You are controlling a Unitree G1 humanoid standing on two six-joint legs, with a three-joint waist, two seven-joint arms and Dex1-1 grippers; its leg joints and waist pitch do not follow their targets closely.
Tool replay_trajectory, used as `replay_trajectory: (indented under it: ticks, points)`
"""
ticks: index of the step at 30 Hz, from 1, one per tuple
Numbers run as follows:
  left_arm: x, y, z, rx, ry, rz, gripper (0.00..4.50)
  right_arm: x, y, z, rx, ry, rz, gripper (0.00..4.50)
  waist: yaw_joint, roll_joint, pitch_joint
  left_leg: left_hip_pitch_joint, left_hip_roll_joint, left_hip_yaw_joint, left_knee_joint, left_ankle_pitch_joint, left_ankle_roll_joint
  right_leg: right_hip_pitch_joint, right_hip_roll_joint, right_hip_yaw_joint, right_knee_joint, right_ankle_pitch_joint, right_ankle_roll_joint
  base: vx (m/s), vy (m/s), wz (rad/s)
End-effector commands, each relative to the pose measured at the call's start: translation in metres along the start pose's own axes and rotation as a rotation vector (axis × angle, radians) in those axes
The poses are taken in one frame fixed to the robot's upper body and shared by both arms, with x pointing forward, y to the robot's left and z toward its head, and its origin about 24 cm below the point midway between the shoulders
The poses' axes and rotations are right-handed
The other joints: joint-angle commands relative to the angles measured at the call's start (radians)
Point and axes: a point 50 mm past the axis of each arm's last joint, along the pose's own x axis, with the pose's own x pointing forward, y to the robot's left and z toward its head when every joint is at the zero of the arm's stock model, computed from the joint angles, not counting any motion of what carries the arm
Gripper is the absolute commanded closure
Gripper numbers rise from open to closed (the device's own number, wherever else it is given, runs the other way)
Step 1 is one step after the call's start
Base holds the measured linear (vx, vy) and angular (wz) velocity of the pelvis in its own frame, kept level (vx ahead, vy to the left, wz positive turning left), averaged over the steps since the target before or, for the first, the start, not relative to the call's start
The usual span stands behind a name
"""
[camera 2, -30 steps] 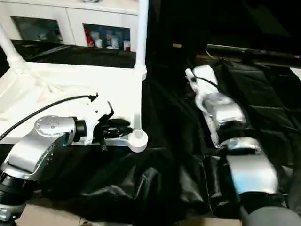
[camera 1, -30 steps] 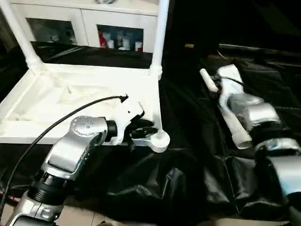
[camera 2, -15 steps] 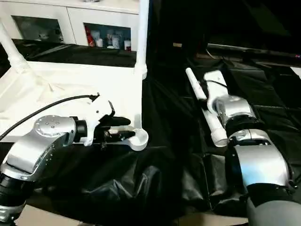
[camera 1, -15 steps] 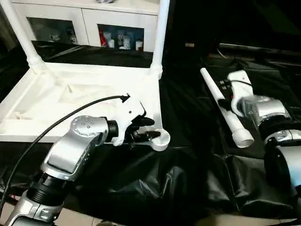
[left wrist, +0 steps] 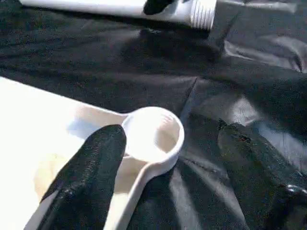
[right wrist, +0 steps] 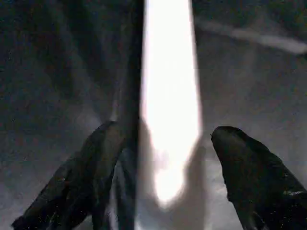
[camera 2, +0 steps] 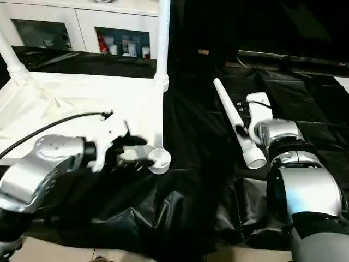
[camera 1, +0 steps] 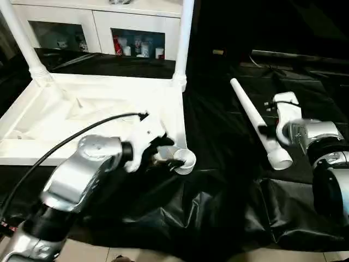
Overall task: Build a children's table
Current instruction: Pick table leg
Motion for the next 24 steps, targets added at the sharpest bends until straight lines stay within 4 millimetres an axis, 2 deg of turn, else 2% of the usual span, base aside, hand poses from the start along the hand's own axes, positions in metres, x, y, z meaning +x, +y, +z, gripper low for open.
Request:
replay_trajectory:
  ticks: [1, 2, 8, 9, 17, 24]
  points:
    - [0.0, -0.004, 0.002, 0.008, 0.003, -0.022, 0.59, -0.002, -0.001, -0.001, 0.025, 0.026, 0.014, 1.11, 0.006, 0.005, -0.075, -0.004, -0.02, 0.024, -0.053, -0.218, 0.012, 0.071, -0.016, 0.022, -0.065, -0.196, -0.228, 0.0, 0.0, 0.0]
    - [-0.001, -0.004, 0.002, 0.008, 0.004, -0.02, 0.5, -0.002, -0.002, -0.003, 0.025, 0.042, 0.01, 1.28, 0.006, 0.003, -0.075, -0.004, -0.02, 0.025, -0.053, -0.218, 0.012, 0.071, -0.015, 0.022, -0.066, -0.197, -0.228, 0.0, 0.0, 0.0]
    - [0.0, -0.004, 0.004, 0.009, 0.006, -0.019, 0.14, -0.002, -0.007, -0.009, 0.031, 0.069, -0.022, 1.7, 0.01, 0.003, -0.074, -0.004, -0.021, 0.024, -0.053, -0.218, 0.002, 0.071, -0.018, 0.022, -0.067, -0.225, -0.212, 0.0, 0.0, 0.0]
    - [0.0, -0.004, 0.003, 0.008, 0.006, -0.02, 0.06, -0.002, -0.008, -0.011, 0.024, 0.08, -0.023, 1.82, 0.01, -0.002, -0.075, -0.005, -0.021, 0.024, -0.052, -0.214, 0.003, 0.071, -0.018, 0.022, -0.066, -0.228, -0.21, 0.0, 0.0, 0.0]
    - [0.001, -0.004, 0.003, 0.009, 0.016, -0.023, 0.0, 0.0, -0.01, -0.024, 0.012, 0.139, -0.024, 2.43, 0.012, -0.001, -0.076, -0.005, -0.021, 0.025, -0.052, -0.192, 0.005, 0.072, -0.018, 0.023, -0.064, -0.205, -0.212, 0.0, 0.0, 0.0]
    - [0.002, 0.0, 0.006, 0.013, 0.0, 0.004, 0.0, 0.001, -0.012, -0.025, 0.071, 0.113, -0.038, 2.61, 0.015, -0.003, -0.074, -0.004, -0.021, 0.026, -0.052, -0.21, -0.001, 0.07, -0.017, 0.022, -0.068, -0.243, -0.196, 0.0, 0.0, 0.0]
